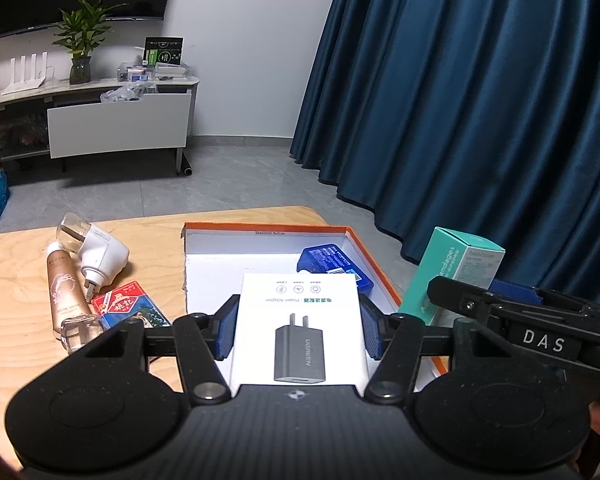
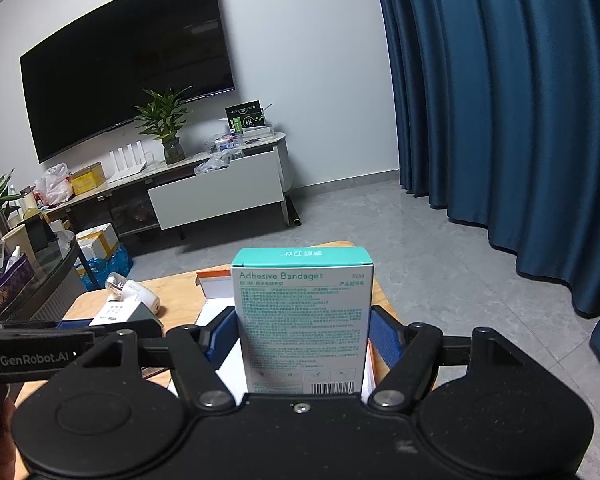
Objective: Organize rigid objects
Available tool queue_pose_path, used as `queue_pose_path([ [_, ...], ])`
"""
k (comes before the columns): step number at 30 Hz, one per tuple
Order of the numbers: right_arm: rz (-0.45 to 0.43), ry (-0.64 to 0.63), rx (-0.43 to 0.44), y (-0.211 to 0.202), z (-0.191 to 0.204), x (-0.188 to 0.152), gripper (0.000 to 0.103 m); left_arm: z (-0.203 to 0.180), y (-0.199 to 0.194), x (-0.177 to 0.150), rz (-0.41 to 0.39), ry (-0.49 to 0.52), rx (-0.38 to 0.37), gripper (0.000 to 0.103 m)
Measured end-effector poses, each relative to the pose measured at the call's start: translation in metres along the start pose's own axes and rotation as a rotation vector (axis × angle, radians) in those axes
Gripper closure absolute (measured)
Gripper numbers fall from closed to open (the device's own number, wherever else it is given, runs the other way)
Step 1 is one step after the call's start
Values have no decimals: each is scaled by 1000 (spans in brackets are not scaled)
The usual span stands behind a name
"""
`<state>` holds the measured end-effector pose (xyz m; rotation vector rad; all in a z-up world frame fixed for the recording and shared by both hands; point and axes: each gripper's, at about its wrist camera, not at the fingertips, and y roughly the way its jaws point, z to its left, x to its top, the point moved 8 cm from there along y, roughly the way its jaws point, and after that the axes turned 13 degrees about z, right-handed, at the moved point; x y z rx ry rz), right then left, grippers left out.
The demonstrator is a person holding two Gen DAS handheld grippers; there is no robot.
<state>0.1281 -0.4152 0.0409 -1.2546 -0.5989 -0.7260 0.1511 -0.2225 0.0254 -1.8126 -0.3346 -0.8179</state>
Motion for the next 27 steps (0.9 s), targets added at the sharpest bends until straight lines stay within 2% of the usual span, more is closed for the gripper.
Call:
queue_pose_path([
  [27, 5, 9, 2, 11, 1, -5, 19, 1, 5, -2, 2, -20, 0, 43],
])
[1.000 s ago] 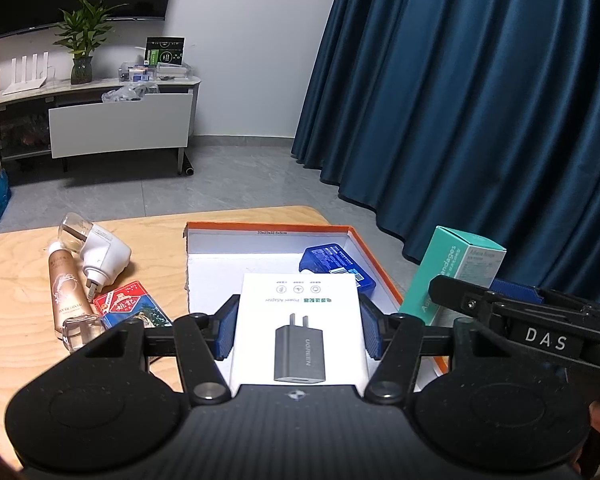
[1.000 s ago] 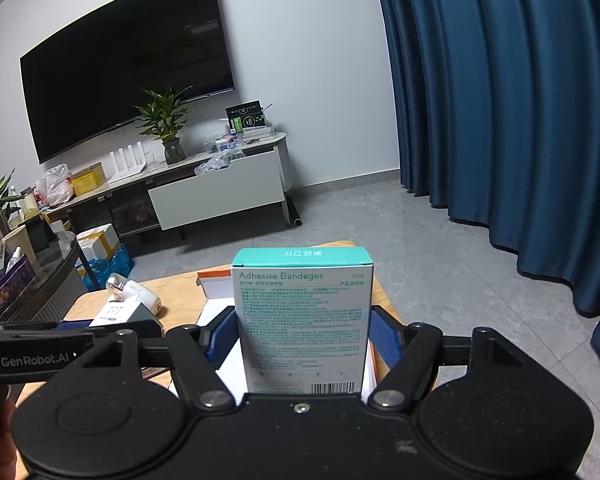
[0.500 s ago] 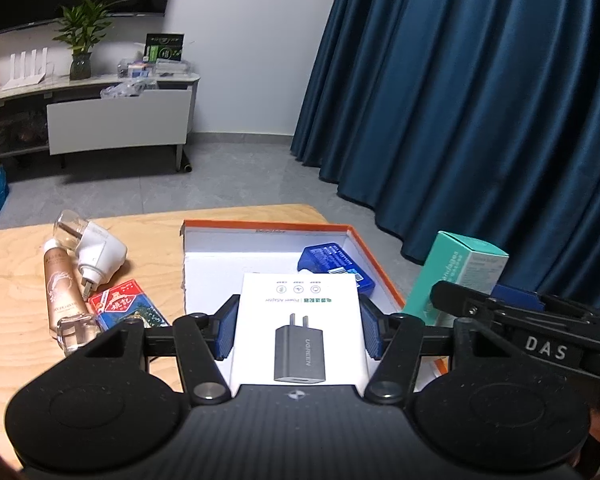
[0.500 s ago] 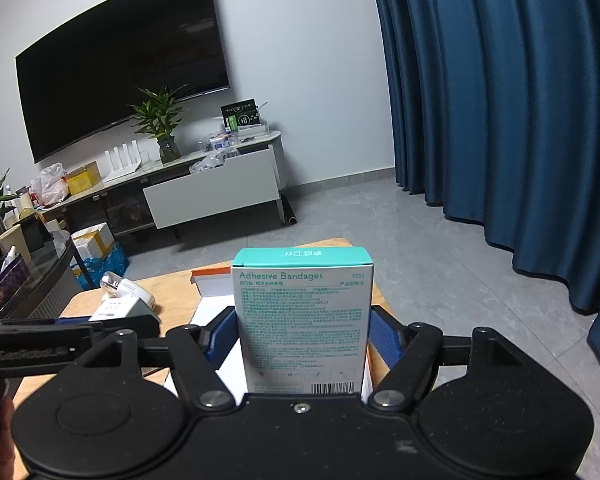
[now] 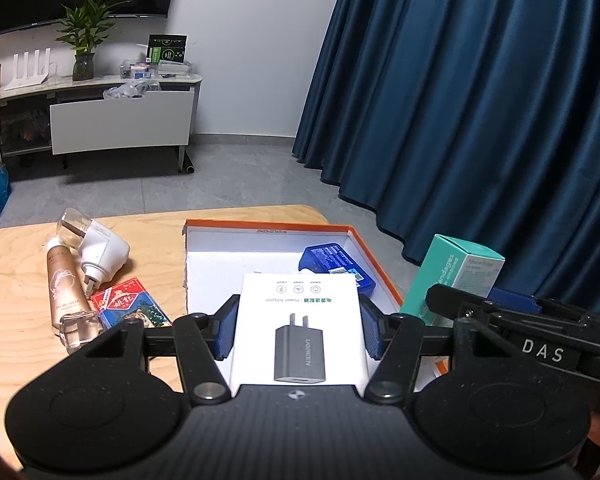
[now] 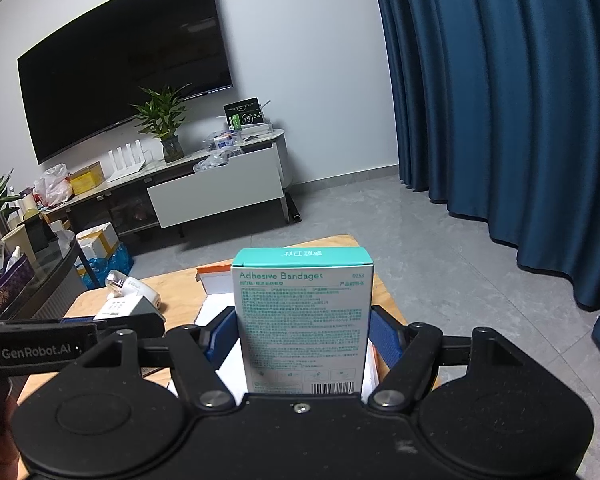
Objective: Organize rigid objects
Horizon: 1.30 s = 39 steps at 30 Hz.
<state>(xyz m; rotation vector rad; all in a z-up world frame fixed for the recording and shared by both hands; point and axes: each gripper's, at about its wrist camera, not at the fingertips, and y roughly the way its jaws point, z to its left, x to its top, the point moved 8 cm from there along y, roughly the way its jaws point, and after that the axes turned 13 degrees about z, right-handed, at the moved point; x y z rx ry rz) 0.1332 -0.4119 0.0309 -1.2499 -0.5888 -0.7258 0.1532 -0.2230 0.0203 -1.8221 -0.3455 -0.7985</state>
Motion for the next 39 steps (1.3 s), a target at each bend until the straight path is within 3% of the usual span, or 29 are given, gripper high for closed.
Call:
queue_pose_path([
  [39, 7, 1, 3, -1, -2, -2, 19, -2, 4, -2, 10, 0, -13, 43],
])
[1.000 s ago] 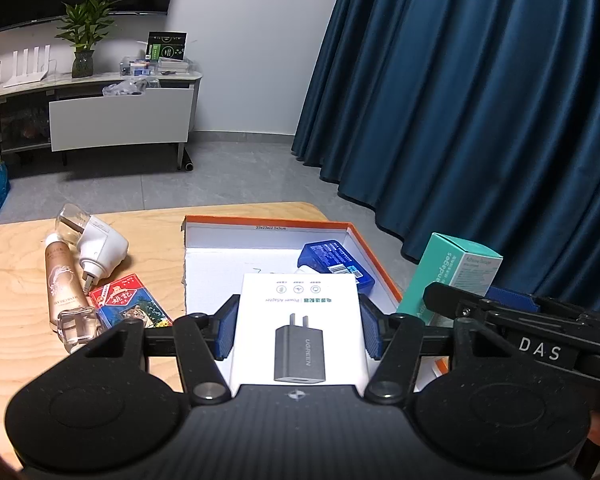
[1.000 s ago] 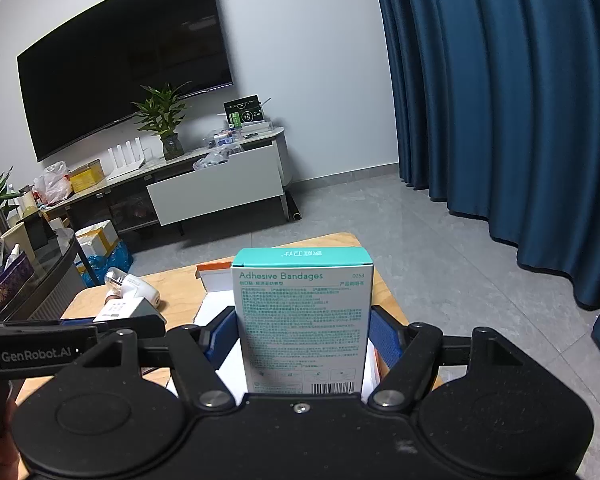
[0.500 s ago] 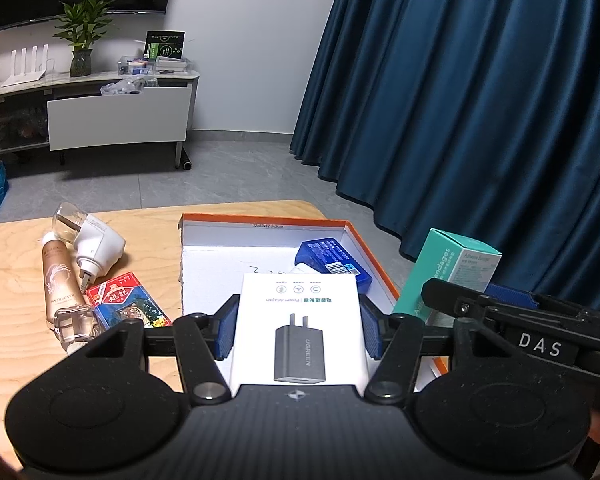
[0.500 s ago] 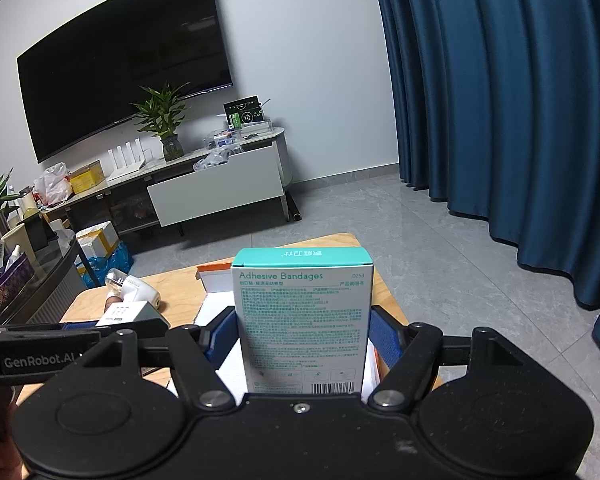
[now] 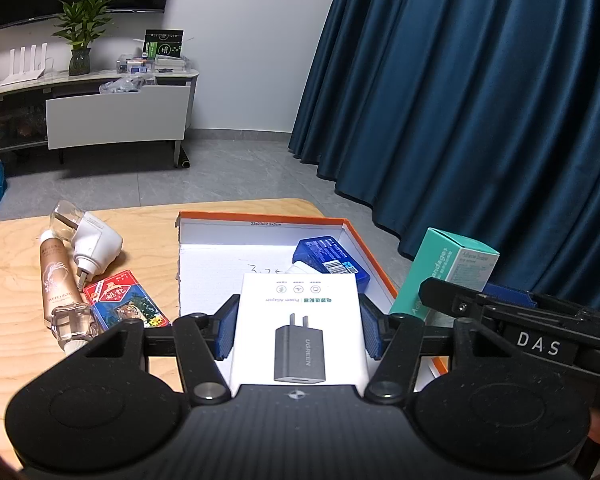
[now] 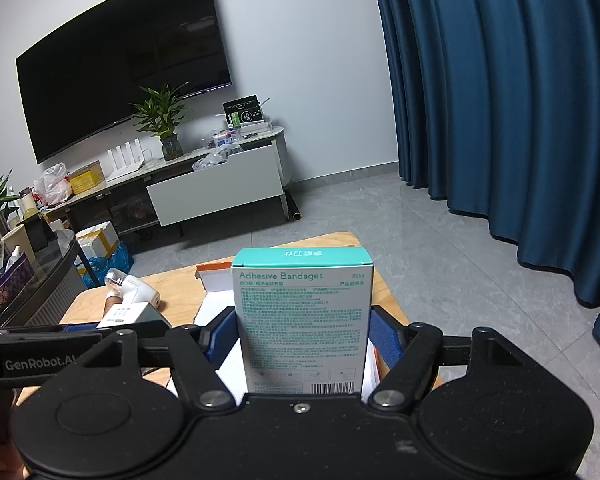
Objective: Organize rigid objects
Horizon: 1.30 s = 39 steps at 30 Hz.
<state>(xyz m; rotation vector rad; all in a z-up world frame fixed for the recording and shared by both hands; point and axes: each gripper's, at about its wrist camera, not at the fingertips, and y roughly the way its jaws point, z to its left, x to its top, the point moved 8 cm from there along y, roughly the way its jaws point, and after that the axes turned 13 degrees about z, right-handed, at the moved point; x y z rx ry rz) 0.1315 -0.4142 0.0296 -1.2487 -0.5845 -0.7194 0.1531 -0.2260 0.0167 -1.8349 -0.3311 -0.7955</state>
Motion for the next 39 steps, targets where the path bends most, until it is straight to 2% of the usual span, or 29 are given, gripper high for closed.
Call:
queue_pose_path([
  [39, -6, 10, -3, -4, 0, 0, 19, -6, 3, 0, 6, 14, -5, 43],
])
